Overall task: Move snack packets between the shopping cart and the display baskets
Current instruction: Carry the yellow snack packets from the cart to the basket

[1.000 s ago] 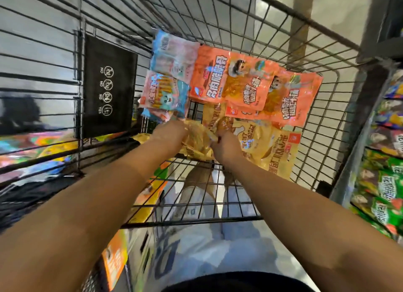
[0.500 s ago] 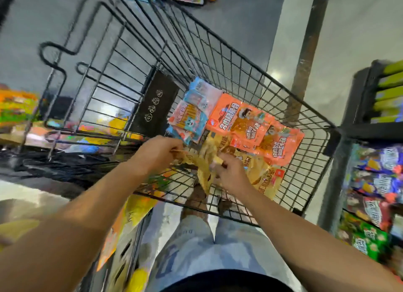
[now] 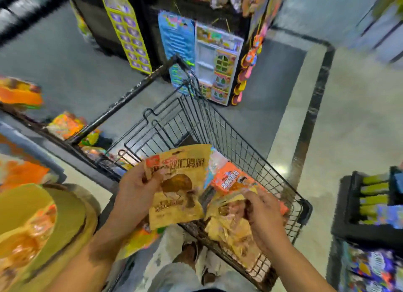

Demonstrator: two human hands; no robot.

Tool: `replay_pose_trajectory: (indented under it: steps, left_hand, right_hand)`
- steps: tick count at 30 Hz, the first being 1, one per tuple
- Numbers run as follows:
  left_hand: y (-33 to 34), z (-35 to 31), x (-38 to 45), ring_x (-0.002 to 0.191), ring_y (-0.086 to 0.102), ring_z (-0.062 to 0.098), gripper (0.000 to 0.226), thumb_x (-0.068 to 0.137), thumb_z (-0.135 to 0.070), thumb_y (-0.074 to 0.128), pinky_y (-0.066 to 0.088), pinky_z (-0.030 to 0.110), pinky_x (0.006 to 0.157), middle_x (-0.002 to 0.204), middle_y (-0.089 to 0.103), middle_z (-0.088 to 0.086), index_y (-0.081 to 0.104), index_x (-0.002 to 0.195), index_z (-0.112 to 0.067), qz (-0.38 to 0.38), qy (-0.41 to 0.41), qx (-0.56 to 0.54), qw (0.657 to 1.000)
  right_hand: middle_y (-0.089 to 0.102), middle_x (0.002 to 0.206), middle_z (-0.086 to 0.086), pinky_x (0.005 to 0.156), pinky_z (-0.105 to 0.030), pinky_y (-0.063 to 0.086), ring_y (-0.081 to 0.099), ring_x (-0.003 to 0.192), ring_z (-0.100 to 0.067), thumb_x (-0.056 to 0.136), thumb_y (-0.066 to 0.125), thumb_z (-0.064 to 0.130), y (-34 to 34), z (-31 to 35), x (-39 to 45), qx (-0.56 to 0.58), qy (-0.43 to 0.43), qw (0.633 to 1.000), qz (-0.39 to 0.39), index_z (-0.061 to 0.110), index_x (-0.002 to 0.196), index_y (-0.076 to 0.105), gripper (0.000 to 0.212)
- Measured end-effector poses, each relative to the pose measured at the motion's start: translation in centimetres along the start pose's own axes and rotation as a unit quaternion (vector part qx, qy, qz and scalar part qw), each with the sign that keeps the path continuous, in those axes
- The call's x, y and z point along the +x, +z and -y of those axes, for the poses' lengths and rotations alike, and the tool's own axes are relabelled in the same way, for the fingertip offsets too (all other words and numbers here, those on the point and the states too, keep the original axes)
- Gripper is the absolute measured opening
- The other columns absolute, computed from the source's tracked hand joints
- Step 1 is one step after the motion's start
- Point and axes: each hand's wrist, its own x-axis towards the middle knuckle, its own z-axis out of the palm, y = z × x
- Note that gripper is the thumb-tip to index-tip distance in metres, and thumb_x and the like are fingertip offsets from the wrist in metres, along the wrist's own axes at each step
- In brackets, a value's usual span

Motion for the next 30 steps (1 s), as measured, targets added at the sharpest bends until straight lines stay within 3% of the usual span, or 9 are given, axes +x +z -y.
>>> replay_pose_trajectory:
  steps: [4, 8, 14, 19, 24, 30]
  left_hand:
    - [-2.7, -4.2, -2.2, 0.064, 0.072, 0.01, 0.014, 0.093, -0.028, 0.073, 0.057, 0.021, 0.055, 0.083, 0.079, -0.009, 0.077, 0.093, -0.04, -0.088, -0.004, -0.065, 0.994]
    - [-5.7, -7.4, -4.5, 0.06, 0.072, 0.01, 0.027, 0.096, -0.014, 0.07, 0.055, 0.02, 0.05, 0.085, 0.08, -0.003, 0.079, 0.089, -0.039, -0.156, -0.009, -0.129, 0.979]
    - [-11.3, -9.3, -9.6, 0.059, 0.067, 0.016, 0.018, 0.097, -0.021, 0.067, 0.058, 0.027, 0.053, 0.097, 0.081, 0.0, 0.077, 0.104, -0.034, -0.236, 0.009, -0.157, 0.959]
    - [-16.8, -8.3, -14.9, 0.062, 0.069, 0.023, 0.015, 0.094, -0.029, 0.069, 0.06, 0.037, 0.058, 0.097, 0.081, -0.001, 0.077, 0.103, -0.039, -0.329, -0.002, -0.148, 0.932]
    - [-22.6, -6.8, -19.9, 0.057, 0.07, 0.017, 0.011, 0.088, -0.031, 0.075, 0.06, 0.026, 0.053, 0.089, 0.081, 0.003, 0.077, 0.095, -0.04, -0.44, -0.036, -0.181, 0.879]
    - [-29.2, -6.6, -22.9, 0.079, 0.077, 0.015, 0.014, 0.09, -0.029, 0.072, 0.06, 0.034, 0.066, 0.094, 0.081, -0.002, 0.078, 0.101, -0.036, -0.452, -0.001, -0.125, 0.883]
  right_hand:
    - [0.071, 0.075, -0.032, 0.044, -0.03, 0.052, 0.066, 0.048, -0.029, 0.102, 0.057, 0.009, 1.0, 5.8, -3.1, 0.084, -0.029, 0.994, 0.061, 0.004, 0.082, 0.073, 0.026]
    - [0.071, 0.084, -0.038, 0.045, -0.027, 0.055, 0.067, 0.052, -0.027, 0.106, 0.053, 0.01, 2.2, 10.8, -5.7, 0.103, -0.085, 0.984, 0.121, -0.006, 0.092, 0.061, 0.022]
    - [0.07, 0.08, -0.035, 0.045, -0.025, 0.054, 0.063, 0.052, -0.024, 0.105, 0.054, 0.011, 5.6, 15.7, -9.9, 0.071, -0.159, 0.962, 0.209, 0.01, 0.066, 0.074, 0.044]
    - [0.068, 0.073, -0.036, 0.039, -0.025, 0.048, 0.06, 0.045, -0.024, 0.101, 0.054, 0.01, 9.6, 17.1, -12.3, 0.051, -0.177, 0.945, 0.271, 0.006, 0.062, 0.074, 0.043]
    - [0.064, 0.064, -0.035, 0.034, -0.025, 0.043, 0.055, 0.039, -0.026, 0.099, 0.052, 0.006, 15.0, 17.0, -14.2, 0.04, -0.184, 0.931, 0.312, 0.009, 0.055, 0.069, 0.048]
    - [0.065, 0.062, -0.031, 0.036, -0.025, 0.043, 0.056, 0.04, -0.025, 0.089, 0.059, 0.013, 22.2, 15.5, -17.2, 0.021, -0.176, 0.912, 0.369, 0.014, 0.058, 0.073, 0.035]
